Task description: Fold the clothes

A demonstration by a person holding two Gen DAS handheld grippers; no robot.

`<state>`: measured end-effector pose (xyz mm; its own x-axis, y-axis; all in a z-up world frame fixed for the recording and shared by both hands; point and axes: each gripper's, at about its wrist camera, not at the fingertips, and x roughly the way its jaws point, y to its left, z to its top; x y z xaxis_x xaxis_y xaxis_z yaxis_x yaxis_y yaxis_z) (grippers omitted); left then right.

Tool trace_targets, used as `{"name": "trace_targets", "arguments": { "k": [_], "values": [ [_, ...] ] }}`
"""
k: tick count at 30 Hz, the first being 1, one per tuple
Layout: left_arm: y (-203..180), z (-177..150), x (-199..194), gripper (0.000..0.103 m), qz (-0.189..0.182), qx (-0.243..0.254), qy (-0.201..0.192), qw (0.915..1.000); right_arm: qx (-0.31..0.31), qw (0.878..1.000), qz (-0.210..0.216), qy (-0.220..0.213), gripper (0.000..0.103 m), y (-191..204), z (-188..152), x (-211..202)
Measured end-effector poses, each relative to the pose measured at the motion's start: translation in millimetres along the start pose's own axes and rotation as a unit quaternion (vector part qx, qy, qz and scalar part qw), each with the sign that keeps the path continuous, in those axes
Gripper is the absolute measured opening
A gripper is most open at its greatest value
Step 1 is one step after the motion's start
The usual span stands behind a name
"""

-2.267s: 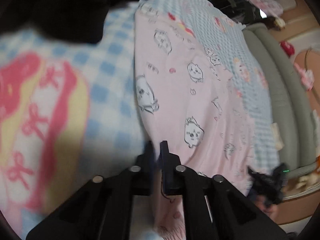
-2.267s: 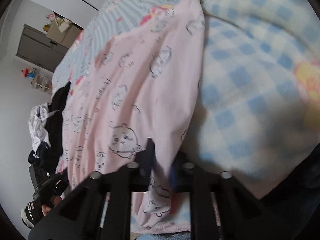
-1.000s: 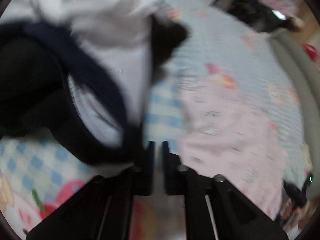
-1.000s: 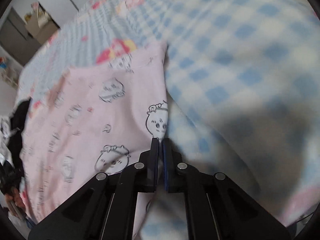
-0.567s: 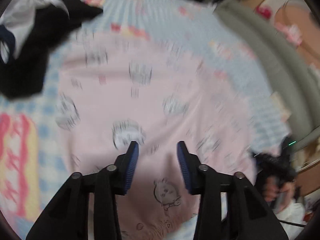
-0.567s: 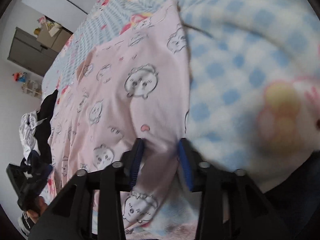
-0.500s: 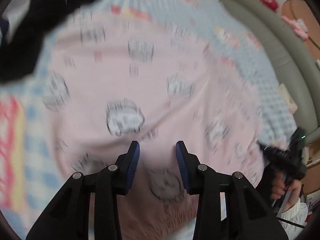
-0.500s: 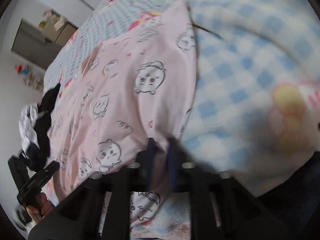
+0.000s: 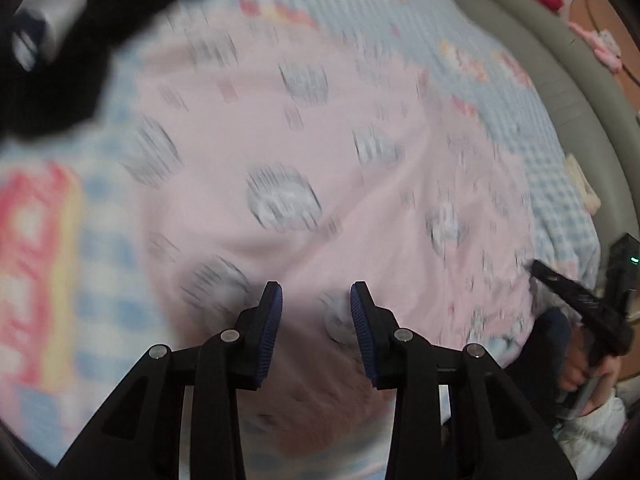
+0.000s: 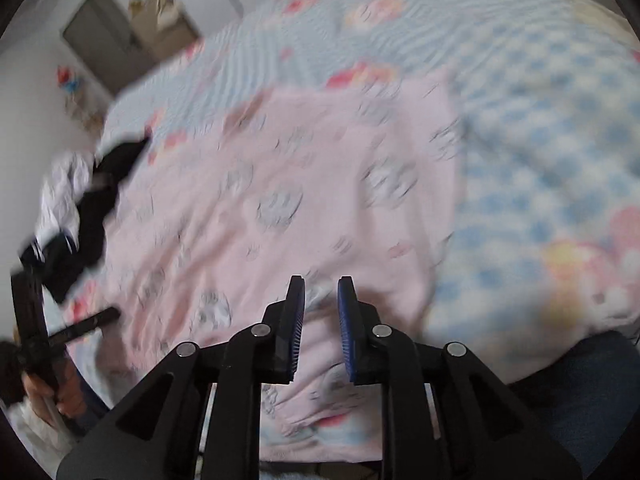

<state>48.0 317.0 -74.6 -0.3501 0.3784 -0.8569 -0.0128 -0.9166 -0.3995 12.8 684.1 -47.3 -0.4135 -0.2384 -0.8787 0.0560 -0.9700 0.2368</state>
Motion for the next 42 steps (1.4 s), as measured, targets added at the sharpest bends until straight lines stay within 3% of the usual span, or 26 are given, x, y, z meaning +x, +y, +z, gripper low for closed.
{"name": "trace_targets", "arguments": {
  "k": [3, 5, 6, 7, 9, 12, 16, 18, 19, 23, 25, 27, 29, 33, 36, 39, 42],
  "values": [
    [-9, -21, 4, 0.037, -0.004, 0.039, 0.010, 0.9992, -0.004, 1.000, -0.012, 0.029, 0.011, 11, -1, 22],
    [-2, -19, -16, 0.038, -0.038, 0.037, -0.012, 0.9985, 0.022, 0.999, -0.015, 0.040, 0.000, -4, -3, 26],
    [1, -17, -26, 0.038, -0.056, 0.036, -0.024, 0.9975, 0.023, 0.999, -0.018, 0.037, 0.000, -5, 0, 18],
    [1, -10, -32, 0.038, -0.045, 0.037, -0.040, 0.9975, 0.017, 0.999, -0.014, 0.026, 0.001, -1, 5, 9],
    [0, 5, -39, 0.038, -0.029, 0.040, -0.062, 0.9969, 0.005, 1.000, -0.007, 0.001, 0.016, 9, 17, -10],
    [-8, 36, -27, 0.038, -0.001, 0.046, -0.066, 0.9967, -0.049, 0.998, 0.043, -0.018, 0.022, 55, 28, -23],
    [-16, 62, 11, 0.038, 0.048, 0.054, -0.015, 0.9973, -0.159, 0.984, 0.079, 0.008, 0.023, 141, 21, 4],
    [-12, 56, 20, 0.038, 0.086, 0.048, -0.007, 0.9952, -0.171, 0.979, 0.109, 0.035, 0.023, 164, 20, 21],
    [-4, 54, 21, 0.038, 0.083, 0.034, -0.011, 0.9959, -0.177, 0.976, 0.120, 0.050, 0.023, 160, 5, 21],
    [18, 49, 5, 0.028, 0.060, 0.004, -0.021, 0.9980, -0.192, 0.974, 0.054, 0.107, 0.020, 139, -30, 60],
    [29, 47, -6, 0.031, 0.047, -0.008, -0.024, 0.9986, -0.173, 0.977, 0.068, 0.102, 0.019, 119, -38, 49],
    [39, 46, -17, 0.048, 0.034, -0.020, -0.028, 0.9988, -0.148, 0.981, 0.078, 0.098, 0.019, 97, -44, 35],
    [30, 41, -26, 0.048, 0.008, -0.001, -0.047, 0.9988, -0.137, 0.983, 0.088, 0.084, 0.022, 86, -50, 21],
    [12, 29, -17, 0.048, 0.007, 0.035, -0.040, 0.9985, -0.161, 0.982, 0.086, 0.040, 0.028, 103, -49, 2],
    [11, 9, -13, 0.048, 0.023, 0.040, -0.011, 0.9989, -0.198, 0.978, 0.033, 0.060, 0.035, 124, -53, 20],
    [10, -11, -8, 0.048, 0.039, 0.045, 0.019, 0.9981, -0.165, 0.983, 0.058, 0.058, 0.034, 105, -63, 18],
    [24, -18, -26, 0.050, 0.003, 0.018, 0.009, 0.9998, -0.123, 0.988, 0.077, 0.049, 0.035, 82, -69, 1]
  ]
}}
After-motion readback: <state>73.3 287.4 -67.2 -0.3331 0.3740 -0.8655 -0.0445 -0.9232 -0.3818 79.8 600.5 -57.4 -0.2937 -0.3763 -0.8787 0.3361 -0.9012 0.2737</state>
